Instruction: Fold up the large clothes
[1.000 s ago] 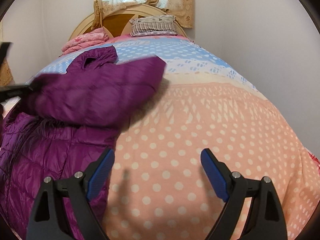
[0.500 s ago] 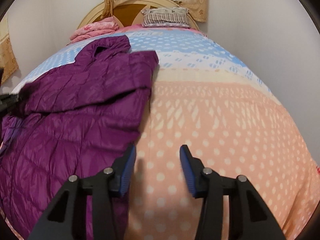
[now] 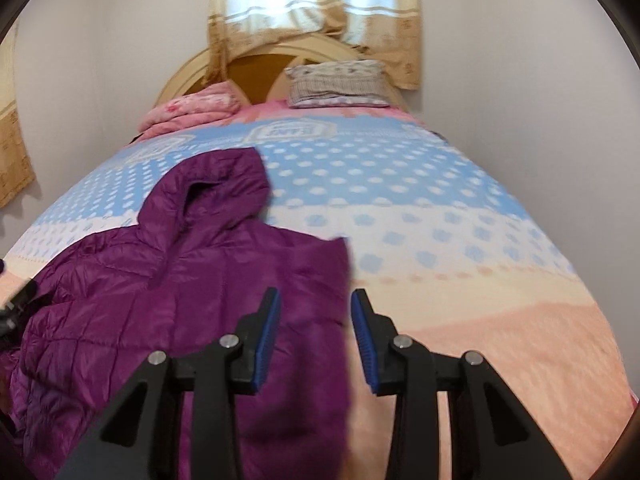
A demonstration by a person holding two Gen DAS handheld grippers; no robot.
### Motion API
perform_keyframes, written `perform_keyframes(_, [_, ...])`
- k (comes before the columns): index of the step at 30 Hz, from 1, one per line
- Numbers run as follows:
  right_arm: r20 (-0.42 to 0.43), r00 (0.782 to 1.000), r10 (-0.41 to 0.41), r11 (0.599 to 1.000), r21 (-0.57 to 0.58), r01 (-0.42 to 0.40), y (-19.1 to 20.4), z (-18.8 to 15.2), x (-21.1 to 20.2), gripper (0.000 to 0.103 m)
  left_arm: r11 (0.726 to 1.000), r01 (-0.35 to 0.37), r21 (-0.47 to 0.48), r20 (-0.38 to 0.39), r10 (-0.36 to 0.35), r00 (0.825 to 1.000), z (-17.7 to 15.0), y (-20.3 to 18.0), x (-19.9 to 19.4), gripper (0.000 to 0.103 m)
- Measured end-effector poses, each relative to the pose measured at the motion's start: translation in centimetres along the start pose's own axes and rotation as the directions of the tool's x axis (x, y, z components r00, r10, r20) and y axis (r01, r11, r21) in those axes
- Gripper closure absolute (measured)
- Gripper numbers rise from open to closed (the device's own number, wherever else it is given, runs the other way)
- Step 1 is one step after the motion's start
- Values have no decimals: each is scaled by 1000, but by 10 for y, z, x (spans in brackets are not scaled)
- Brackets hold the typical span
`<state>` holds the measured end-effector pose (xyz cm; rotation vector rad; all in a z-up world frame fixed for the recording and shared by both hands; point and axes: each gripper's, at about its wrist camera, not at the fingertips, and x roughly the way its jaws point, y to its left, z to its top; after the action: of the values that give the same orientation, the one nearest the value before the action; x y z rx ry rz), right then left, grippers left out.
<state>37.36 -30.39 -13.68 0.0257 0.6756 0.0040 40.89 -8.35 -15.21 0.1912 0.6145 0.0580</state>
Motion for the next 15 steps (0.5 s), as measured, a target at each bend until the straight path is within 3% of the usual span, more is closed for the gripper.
perform_keyframes(3, [-58,998,5,999,-42,-8,8,-11,32,64,1000,-11,28,-86,14,996,-11,-17,36,1])
perform_keyframes(6, [-147,989,-5,999,-38,-1,1,-28,60,65,999,5,51,-199,5,980,-21,-26,66,1])
perform_keyframes(15, [-176,984,4,1000,-12,-7,-6,-36,67,65,999,44,-5,-219,-44,975,-25,-22,72,1])
